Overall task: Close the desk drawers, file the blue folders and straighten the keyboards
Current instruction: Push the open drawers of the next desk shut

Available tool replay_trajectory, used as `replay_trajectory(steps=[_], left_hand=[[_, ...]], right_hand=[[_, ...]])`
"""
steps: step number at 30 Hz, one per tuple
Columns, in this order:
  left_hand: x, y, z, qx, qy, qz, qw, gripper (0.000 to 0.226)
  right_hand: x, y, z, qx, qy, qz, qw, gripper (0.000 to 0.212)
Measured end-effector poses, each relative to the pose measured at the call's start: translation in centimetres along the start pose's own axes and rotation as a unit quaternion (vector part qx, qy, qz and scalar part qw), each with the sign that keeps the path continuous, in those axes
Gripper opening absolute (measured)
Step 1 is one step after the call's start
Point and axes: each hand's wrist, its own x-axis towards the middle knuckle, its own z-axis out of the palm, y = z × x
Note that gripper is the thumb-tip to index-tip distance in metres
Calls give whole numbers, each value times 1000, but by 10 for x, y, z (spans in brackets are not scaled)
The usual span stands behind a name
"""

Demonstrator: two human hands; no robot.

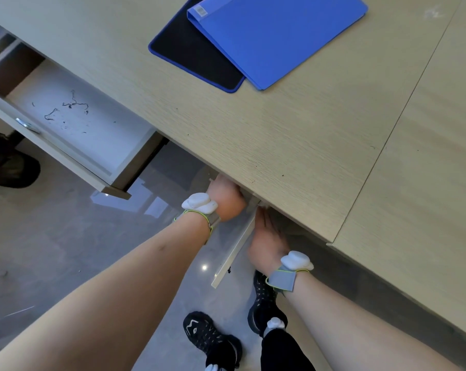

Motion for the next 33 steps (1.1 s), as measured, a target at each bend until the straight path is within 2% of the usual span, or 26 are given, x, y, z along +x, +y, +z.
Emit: replay_trajectory(steps=[2, 4, 5, 8, 10, 13, 16, 20, 22, 26, 30, 33], left_hand=[[-16, -11, -4, -14, 14, 34, 999, 44], [-36, -29, -3, -33, -33, 33, 998, 74], [-46, -40, -1, -33, -60, 22, 997, 80], [-68, -72, 16, -17, -145, -34, 989, 67], [-79, -86, 28, -81, -188, -84, 975, 57], [-94, -97, 43, -151, -217, -119, 957, 52], [-105, -108, 48, -110, -192, -102, 970, 47], [-107, -121, 38, -68, -133, -100, 984, 40], [-107, -131, 34, -52, -118, -93, 987, 44], [-111, -145, 41, 26, -103, -15, 994, 54], [-114, -155, 42, 39, -102, -12, 994, 66], [-110, -158, 36, 48, -136, -29, 989, 72]], right_hand=[[-3, -4, 0, 24, -19, 12, 999, 74], [-10, -9, 4, 49, -20, 23, 998, 66], [-14, -11, 6, 61, -18, 28, 998, 64], [-24, -17, 19, 80, -36, 24, 996, 76], [-29, -21, 25, 81, -47, 27, 995, 93], [-28, -26, 24, 44, -44, 22, 998, 91], [-18, -37, 17, -1, -53, -4, 999, 80], [-2, -52, 9, -32, -69, -14, 997, 78], [6, -61, 8, -40, -74, -18, 996, 79], [18, -67, 4, -56, -87, -23, 994, 82], [27, -73, -1, -73, -83, -39, 993, 84], [31, -76, -3, -90, -73, -55, 992, 88]])
